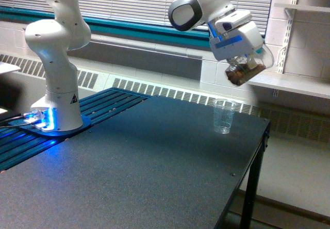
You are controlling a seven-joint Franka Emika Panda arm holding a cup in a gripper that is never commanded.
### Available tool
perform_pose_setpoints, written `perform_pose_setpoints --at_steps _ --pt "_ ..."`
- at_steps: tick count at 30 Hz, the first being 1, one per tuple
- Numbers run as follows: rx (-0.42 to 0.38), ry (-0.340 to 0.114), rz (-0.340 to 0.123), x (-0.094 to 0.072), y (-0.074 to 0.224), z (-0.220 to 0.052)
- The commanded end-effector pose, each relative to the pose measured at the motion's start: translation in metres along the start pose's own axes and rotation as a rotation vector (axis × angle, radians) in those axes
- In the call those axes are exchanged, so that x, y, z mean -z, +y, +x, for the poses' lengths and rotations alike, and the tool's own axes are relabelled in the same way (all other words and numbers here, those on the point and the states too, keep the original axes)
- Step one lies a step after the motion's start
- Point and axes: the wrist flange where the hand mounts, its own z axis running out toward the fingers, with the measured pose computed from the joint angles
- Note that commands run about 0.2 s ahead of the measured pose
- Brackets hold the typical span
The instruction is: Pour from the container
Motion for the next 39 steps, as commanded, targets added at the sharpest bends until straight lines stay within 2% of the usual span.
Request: perform_pose_setpoints --at_steps 1,3,9,17,23,29,39 --pt "0.223 0.019 0.031 0.001 -0.012 0.010" --pt "0.237 0.029 0.029 0.001 -0.013 0.010" --pt "0.248 -0.002 0.047 -0.003 -0.017 -0.010" --pt "0.246 -0.013 0.049 0.006 -0.024 -0.039" --pt "0.248 -0.028 0.053 0.012 -0.038 -0.065" --pt "0.286 -0.051 0.051 0.018 -0.060 -0.085" --pt "0.317 -0.075 0.052 0.016 -0.085 -0.101"
